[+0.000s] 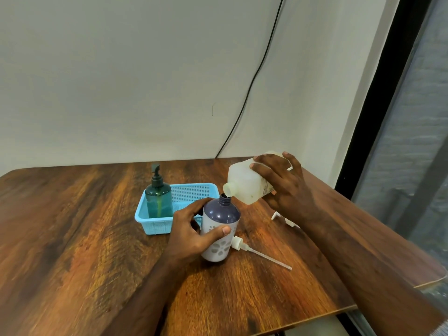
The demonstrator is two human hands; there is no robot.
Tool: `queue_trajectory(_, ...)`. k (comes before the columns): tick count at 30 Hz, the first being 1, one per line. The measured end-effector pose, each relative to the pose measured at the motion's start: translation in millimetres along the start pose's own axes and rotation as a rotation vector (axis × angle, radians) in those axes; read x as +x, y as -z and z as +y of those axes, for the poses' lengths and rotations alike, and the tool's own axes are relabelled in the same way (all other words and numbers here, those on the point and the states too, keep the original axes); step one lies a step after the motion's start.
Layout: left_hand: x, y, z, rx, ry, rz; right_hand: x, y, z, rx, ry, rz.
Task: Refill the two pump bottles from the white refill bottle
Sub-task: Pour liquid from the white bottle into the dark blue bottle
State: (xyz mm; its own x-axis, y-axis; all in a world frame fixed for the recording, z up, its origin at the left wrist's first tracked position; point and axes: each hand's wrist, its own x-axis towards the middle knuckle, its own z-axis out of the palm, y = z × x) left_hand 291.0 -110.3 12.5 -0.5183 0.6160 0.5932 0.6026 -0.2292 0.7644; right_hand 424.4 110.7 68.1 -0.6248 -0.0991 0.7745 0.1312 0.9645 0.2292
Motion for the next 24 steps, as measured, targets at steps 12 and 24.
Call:
queue_trajectory(12, -0.1, 1.1, -0.8, 0.029, -0.005, -0.009, 0.7, 0.4, -0.2, -0.012, 0.01, 0.0)
queue_trajectory(24, -0.5, 0.8, -2.8, 0.03, 0.01, -0.005, 1.6, -0.3, 0.6, -0.008, 0.02, 0.012)
